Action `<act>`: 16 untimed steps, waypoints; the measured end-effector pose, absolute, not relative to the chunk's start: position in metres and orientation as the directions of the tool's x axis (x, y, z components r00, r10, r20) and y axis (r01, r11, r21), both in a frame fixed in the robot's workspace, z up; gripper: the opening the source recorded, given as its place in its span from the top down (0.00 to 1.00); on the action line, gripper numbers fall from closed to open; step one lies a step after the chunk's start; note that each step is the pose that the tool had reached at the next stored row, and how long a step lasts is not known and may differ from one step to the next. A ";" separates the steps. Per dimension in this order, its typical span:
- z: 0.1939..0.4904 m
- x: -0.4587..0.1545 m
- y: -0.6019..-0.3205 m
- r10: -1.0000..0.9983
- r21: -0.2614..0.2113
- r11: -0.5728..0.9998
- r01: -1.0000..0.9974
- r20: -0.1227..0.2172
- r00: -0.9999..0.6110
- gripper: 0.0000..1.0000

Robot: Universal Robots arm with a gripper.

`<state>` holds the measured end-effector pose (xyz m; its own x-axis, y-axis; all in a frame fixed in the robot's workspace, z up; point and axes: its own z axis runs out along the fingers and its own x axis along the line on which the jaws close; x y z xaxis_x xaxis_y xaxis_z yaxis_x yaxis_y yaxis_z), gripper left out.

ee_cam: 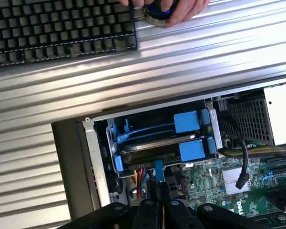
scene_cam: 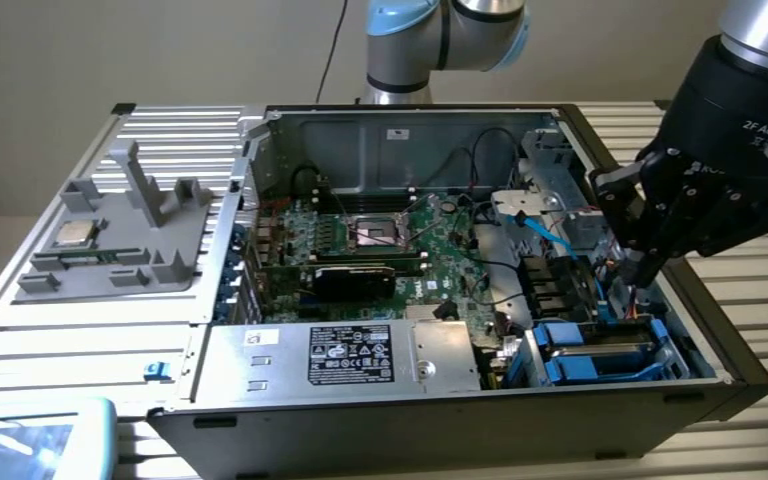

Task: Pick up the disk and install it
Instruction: 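Insert the second disk wire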

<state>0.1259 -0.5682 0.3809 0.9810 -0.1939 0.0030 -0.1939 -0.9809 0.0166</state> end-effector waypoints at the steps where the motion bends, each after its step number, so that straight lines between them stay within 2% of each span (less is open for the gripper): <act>1: 0.381 0.126 -0.568 -0.175 0.017 -0.984 -0.175 0.003 0.985 0.89; 11: 0.381 0.126 -0.568 0.003 0.015 -1.000 0.003 0.004 1.000 0.89; 16: 0.381 0.126 -0.568 0.013 0.015 -1.000 0.013 0.004 1.000 0.89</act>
<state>0.1259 -0.5682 0.3809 0.9999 0.0132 0.0037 0.0131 -0.9998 0.0149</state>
